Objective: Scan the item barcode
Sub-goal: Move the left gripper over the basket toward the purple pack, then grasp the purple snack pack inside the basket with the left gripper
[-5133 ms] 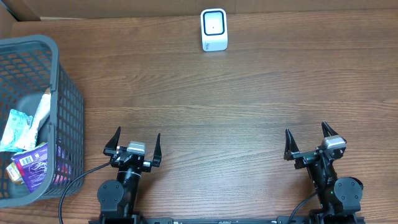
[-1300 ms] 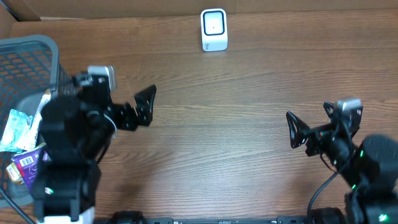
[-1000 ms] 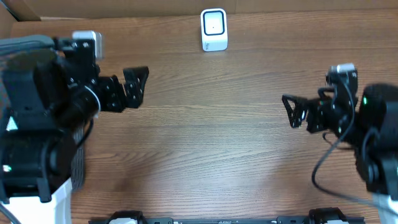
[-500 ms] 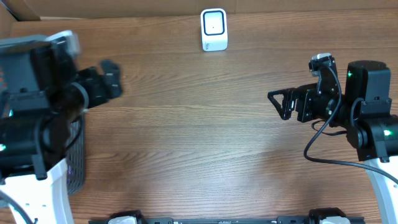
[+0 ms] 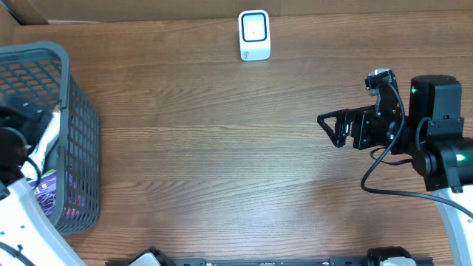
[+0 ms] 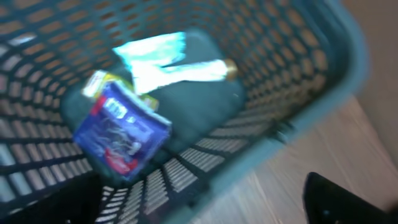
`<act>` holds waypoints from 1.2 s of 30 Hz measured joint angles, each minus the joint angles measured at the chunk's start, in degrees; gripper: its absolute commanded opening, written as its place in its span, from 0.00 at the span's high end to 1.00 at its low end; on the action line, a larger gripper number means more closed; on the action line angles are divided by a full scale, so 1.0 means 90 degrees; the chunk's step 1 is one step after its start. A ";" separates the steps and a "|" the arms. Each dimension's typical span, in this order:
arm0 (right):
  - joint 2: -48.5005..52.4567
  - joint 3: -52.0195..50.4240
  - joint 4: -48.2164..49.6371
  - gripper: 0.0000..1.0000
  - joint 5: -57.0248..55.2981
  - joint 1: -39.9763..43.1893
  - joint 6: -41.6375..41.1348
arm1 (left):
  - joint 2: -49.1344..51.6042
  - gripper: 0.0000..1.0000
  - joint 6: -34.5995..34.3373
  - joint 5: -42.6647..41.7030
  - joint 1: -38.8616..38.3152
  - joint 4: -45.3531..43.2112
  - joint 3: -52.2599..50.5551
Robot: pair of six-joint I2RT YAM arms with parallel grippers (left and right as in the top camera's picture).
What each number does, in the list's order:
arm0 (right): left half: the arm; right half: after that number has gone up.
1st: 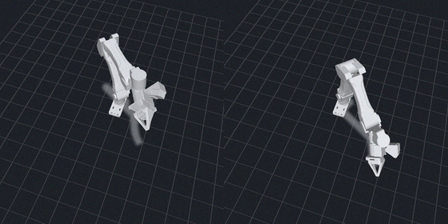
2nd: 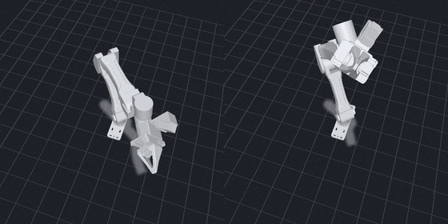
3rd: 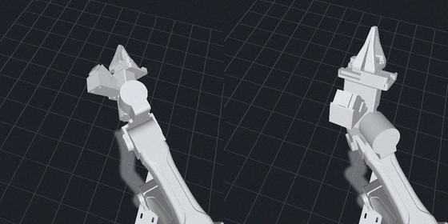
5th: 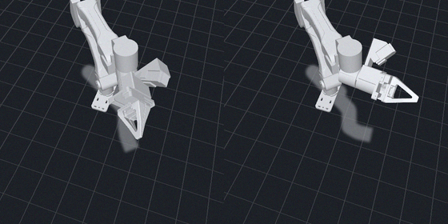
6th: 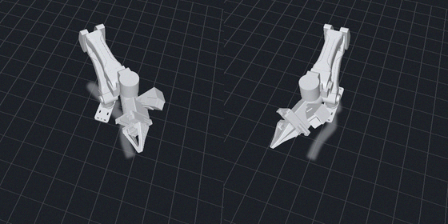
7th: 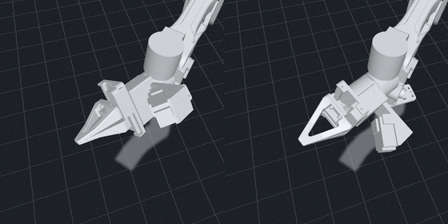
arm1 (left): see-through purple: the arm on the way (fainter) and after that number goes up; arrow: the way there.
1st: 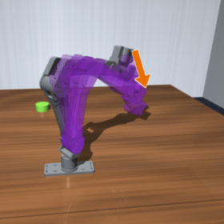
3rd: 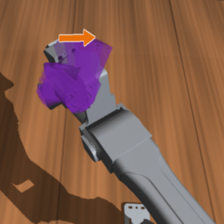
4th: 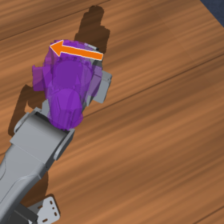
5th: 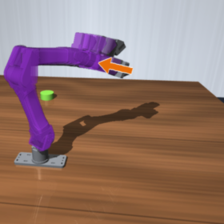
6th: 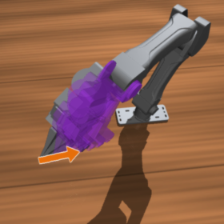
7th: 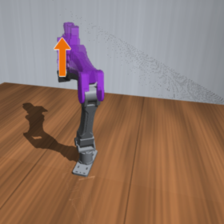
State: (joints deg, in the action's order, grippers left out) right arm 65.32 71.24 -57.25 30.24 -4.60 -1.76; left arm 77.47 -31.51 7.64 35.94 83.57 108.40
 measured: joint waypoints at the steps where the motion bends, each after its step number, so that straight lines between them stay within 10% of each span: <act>1: 0.0000 0.0000 0.0000 0.00 0.0000 0.0002 0.0000 | 0.0058 0.11 -0.0063 0.0034 0.0138 0.0051 0.0002; 16: 0.0000 0.0000 -0.0056 0.00 0.0000 0.0000 0.0002 | 0.1239 0.19 -0.0845 0.0398 0.0743 0.0046 -0.0911; 28: 0.0000 0.0000 -0.0097 0.00 -0.0002 0.0000 0.0007 | 0.1265 0.00 -0.0974 0.0544 0.0743 -0.2382 -0.3750; 36: 0.0172 0.0000 -0.0107 0.00 0.0005 0.0000 0.0005 | 0.1263 0.07 -0.0981 0.0607 0.0743 -0.3468 -0.4898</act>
State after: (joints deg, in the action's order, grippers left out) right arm 66.87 71.24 -58.22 30.28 -4.60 -1.72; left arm 88.84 -40.34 13.10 42.63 52.36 64.31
